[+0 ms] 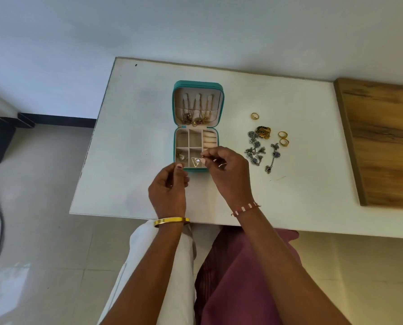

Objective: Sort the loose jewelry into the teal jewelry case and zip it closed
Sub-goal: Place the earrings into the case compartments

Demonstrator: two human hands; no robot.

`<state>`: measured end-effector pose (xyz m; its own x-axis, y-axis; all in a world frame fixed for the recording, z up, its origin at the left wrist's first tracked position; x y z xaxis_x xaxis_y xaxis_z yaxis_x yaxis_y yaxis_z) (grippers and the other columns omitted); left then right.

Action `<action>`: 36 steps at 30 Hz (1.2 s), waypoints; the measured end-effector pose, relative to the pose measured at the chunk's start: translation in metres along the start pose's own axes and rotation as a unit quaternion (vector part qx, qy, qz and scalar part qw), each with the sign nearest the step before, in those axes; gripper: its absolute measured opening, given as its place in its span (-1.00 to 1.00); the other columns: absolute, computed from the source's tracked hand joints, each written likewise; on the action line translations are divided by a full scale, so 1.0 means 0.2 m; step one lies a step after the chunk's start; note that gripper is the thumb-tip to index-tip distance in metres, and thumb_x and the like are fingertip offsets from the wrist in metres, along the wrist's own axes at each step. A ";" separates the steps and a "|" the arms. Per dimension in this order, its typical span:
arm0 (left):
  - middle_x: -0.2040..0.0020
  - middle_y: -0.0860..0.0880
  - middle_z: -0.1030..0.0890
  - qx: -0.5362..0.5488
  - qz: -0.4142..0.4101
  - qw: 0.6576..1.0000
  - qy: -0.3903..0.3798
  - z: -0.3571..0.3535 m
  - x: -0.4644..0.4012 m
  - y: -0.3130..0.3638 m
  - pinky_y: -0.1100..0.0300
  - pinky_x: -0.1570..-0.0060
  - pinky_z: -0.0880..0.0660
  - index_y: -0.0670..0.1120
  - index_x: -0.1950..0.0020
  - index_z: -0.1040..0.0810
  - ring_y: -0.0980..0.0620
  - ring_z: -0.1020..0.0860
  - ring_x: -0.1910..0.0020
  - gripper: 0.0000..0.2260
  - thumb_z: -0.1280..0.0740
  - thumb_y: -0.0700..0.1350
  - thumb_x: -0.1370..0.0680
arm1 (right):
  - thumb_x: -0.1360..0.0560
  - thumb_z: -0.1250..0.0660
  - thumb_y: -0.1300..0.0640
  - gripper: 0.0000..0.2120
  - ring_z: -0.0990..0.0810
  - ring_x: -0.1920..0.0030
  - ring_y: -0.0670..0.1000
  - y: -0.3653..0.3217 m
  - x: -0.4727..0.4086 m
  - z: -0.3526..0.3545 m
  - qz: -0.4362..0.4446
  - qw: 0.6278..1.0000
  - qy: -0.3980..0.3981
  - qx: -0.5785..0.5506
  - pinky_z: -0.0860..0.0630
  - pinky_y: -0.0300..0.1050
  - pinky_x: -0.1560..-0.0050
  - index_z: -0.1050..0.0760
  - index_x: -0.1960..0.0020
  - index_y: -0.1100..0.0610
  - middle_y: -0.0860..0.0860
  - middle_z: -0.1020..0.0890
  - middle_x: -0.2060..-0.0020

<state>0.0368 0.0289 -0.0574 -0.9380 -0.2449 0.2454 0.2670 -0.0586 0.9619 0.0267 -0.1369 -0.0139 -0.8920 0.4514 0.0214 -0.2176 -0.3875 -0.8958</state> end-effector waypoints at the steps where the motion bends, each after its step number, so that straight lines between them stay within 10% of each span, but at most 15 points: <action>1: 0.20 -0.05 -0.60 -0.008 -0.004 1.000 0.027 0.03 -0.02 -0.01 0.36 0.26 -0.56 -0.04 0.06 -0.55 0.27 -0.55 0.38 -0.91 -0.27 -0.18 -0.52 | -0.41 -0.38 0.33 -0.88 -0.55 0.22 -0.12 -0.02 -0.03 -0.03 0.018 1.000 -0.004 0.025 -0.41 -0.51 0.21 -0.61 0.07 0.23 0.07 -0.65 0.14; 8: 0.16 0.03 -0.57 -0.024 0.050 0.996 0.073 0.07 -0.07 -0.10 0.55 0.34 -0.43 -0.06 -0.05 -0.55 0.14 -0.56 0.27 -0.85 -0.25 -0.20 -0.53 | -0.42 -0.38 0.23 -0.86 -0.49 -0.02 0.12 -0.06 -0.16 -0.24 0.092 0.966 -0.109 0.216 -0.51 -0.06 0.04 -0.62 0.02 0.19 0.15 -0.54 0.06; 19: 0.00 -0.02 -0.61 -0.051 0.042 0.997 0.045 0.04 -0.06 -0.09 0.28 0.02 -0.46 -0.08 -0.10 -0.58 -0.02 -0.59 0.05 -0.81 -0.25 -0.19 -0.53 | -0.53 -0.25 0.15 -0.73 -0.42 -0.20 0.11 -0.11 -0.15 -0.36 0.133 0.920 -0.159 0.333 -0.41 -0.12 -0.08 -0.52 -0.21 0.16 0.14 -0.47 -0.20; 26: 0.09 0.05 -0.56 -0.033 0.041 0.997 0.048 0.05 -0.04 -0.07 0.53 0.25 -0.46 0.03 0.02 -0.53 0.16 -0.55 0.23 -0.85 -0.23 -0.20 -0.54 | -0.48 -0.31 0.23 -0.80 -0.49 -0.06 0.13 -0.09 -0.14 -0.27 0.107 0.960 -0.109 0.233 -0.49 -0.09 -0.02 -0.58 -0.08 0.23 0.18 -0.53 -0.02; 36: 0.04 -0.12 -0.62 -0.029 -0.026 0.999 -0.011 -0.05 0.08 0.04 0.06 0.08 -0.57 -0.01 0.07 -0.54 -0.10 -0.58 0.08 -0.85 -0.25 -0.24 -0.52 | -0.41 -0.36 0.36 -0.88 -0.49 0.27 -0.10 0.11 -0.01 0.22 0.063 0.986 0.090 0.122 -0.37 -0.53 0.18 -0.62 0.10 0.23 0.14 -0.59 0.20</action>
<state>0.0268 0.0159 -0.0469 -0.9551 -0.2196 0.1991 0.2302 -0.1263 0.9649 0.0057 -0.1814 -0.0138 -0.8378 0.5147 -0.1824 -0.2186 -0.6222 -0.7517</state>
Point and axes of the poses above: each hand's wrist, its own x-axis away from the middle knuckle, its own z-axis out of the back of the hand, y = z × x, the point moved 9 cm from there along -x, towards the middle knuckle
